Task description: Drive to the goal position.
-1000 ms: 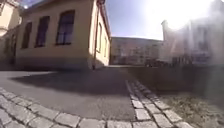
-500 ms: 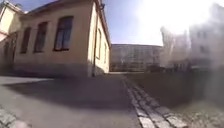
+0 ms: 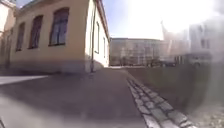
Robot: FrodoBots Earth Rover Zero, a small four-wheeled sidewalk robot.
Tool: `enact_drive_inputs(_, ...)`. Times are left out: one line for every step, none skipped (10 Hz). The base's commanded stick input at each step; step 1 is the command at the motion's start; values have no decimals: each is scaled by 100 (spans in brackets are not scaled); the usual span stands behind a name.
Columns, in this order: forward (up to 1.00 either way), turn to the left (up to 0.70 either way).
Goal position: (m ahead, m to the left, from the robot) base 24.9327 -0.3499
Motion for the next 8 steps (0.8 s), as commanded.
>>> enact_drive_inputs(85, 0)
enact_drive_inputs(85, 0)
enact_drive_inputs(85, 0)
enact_drive_inputs(85, 0)
enact_drive_inputs(85, 0)
enact_drive_inputs(85, 0)
enact_drive_inputs(85, 0)
enact_drive_inputs(85, 0)
